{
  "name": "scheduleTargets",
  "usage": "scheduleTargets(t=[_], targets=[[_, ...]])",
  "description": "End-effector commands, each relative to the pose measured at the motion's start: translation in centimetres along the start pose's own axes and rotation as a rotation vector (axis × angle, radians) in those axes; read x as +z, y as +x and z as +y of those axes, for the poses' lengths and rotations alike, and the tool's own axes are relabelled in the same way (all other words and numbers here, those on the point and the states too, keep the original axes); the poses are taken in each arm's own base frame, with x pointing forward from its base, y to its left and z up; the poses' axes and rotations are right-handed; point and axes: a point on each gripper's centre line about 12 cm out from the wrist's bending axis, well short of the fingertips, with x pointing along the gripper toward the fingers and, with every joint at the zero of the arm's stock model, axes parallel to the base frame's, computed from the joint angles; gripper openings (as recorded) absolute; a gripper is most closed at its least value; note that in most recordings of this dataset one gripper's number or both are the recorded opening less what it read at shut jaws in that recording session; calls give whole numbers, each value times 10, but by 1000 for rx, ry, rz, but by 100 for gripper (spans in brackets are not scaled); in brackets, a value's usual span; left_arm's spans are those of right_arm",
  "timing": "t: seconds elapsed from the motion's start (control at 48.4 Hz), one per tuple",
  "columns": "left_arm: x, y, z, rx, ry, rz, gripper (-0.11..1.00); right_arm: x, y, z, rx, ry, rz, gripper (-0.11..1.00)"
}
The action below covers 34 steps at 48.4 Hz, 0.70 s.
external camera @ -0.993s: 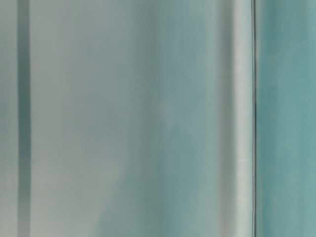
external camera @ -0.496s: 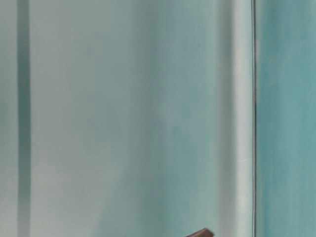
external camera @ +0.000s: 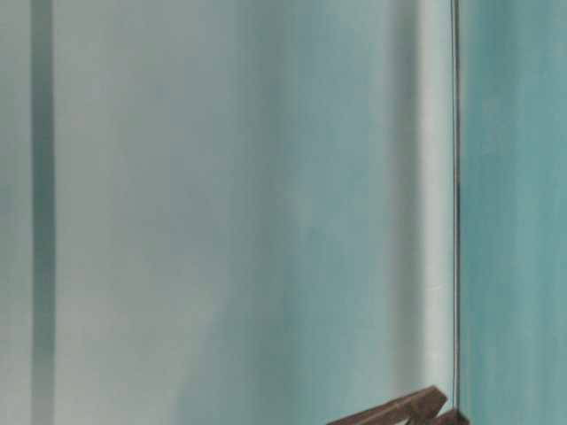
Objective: Insert the USB using both arms.
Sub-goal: 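Move both grippers forward over the two USB cable ends, then close the right gripper on the male USB plug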
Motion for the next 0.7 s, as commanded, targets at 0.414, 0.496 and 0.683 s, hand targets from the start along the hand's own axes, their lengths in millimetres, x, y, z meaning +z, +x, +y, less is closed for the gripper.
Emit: scheduleTargets(t=[0.414,0.496,0.683], targets=[[0,22,5,13,-27,35,79,-7,46,-1,-14,2,110,53],[-1,25,5,13,-27,58,79,-4,53,-2,-18,7,120,53],[1,27,5,13,-27,116,79,1,67,-6,-30,18,153,52]])
